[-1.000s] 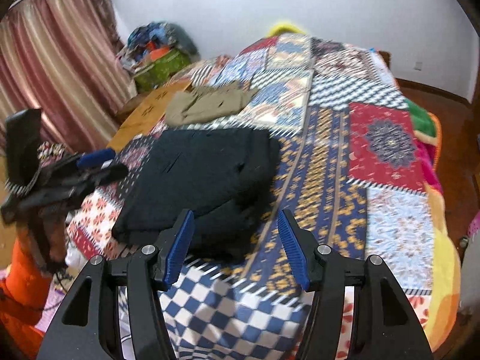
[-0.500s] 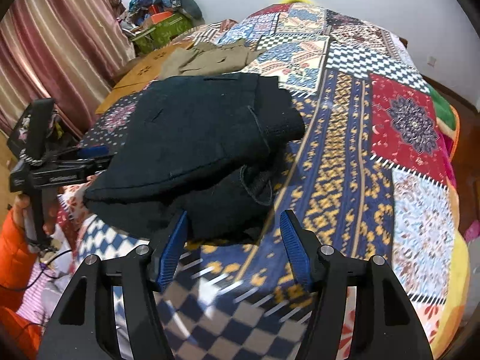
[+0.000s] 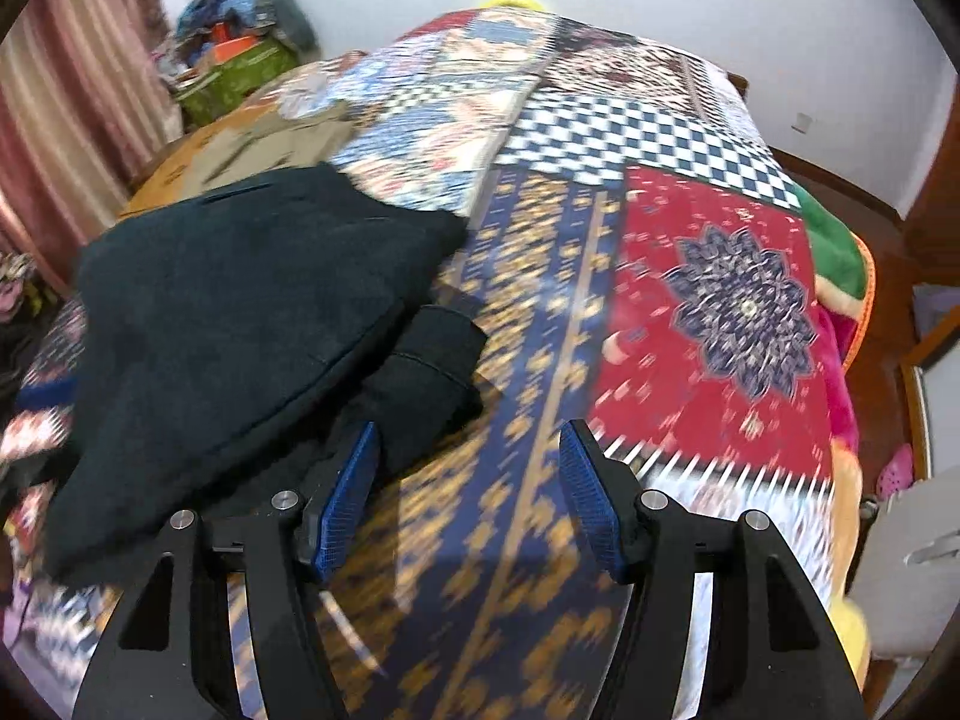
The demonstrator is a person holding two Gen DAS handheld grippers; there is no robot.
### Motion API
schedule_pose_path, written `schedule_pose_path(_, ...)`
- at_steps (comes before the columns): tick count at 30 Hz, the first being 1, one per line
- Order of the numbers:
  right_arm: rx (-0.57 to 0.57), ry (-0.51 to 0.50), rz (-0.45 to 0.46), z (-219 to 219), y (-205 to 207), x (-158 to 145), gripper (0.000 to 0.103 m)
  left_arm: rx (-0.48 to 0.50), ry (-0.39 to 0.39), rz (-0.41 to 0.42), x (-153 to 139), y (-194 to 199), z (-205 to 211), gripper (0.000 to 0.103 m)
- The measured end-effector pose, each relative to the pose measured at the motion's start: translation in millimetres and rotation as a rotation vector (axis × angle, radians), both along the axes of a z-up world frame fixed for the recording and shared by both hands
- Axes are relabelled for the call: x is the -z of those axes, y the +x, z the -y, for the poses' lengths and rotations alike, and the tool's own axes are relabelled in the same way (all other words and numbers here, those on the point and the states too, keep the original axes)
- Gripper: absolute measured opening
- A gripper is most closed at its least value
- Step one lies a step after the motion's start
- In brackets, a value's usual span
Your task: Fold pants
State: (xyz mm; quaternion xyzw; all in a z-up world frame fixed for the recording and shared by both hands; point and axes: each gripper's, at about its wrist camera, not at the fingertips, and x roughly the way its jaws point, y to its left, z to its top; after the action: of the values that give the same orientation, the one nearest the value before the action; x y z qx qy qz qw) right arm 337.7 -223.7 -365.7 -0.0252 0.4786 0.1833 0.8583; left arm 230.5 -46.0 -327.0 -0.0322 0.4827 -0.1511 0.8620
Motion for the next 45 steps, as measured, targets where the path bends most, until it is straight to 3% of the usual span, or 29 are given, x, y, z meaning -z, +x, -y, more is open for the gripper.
schedule_pose_path(5,0.035,-0.025,-0.013,5,32,13,0.057,0.006,-0.015,0.007,4,18,34,0.071)
schedule_pose_path(11,0.060,-0.029,-0.010,16,26,-2,0.057,0.013,-0.018,0.018,-7,13,28,0.070)
schedule_pose_path(15,0.047,0.019,0.008,23,3,-24,0.057,-0.025,0.000,0.076,-28,4,-1,0.070)
schedule_pose_path(21,-0.017,0.088,0.056,2,-38,-56,0.060,-0.151,0.109,0.196,-55,13,-66,0.070)
schedule_pose_path(28,-0.111,0.156,0.019,-43,-62,-56,0.060,-0.263,0.182,0.150,-34,58,-128,0.070)
schedule_pose_path(31,-0.150,0.137,-0.015,-62,-63,-42,0.060,-0.250,0.168,0.083,-11,77,-136,0.070)
schedule_pose_path(34,-0.175,0.054,-0.003,-73,-65,-28,0.060,-0.203,0.152,0.027,10,87,-130,0.070)
schedule_pose_path(42,-0.146,0.057,-0.028,-44,-50,-17,0.062,-0.081,0.161,0.028,17,61,-89,0.061)
schedule_pose_path(45,-0.120,0.056,-0.031,-33,-48,-16,0.062,-0.061,0.131,0.021,13,54,-77,0.058)
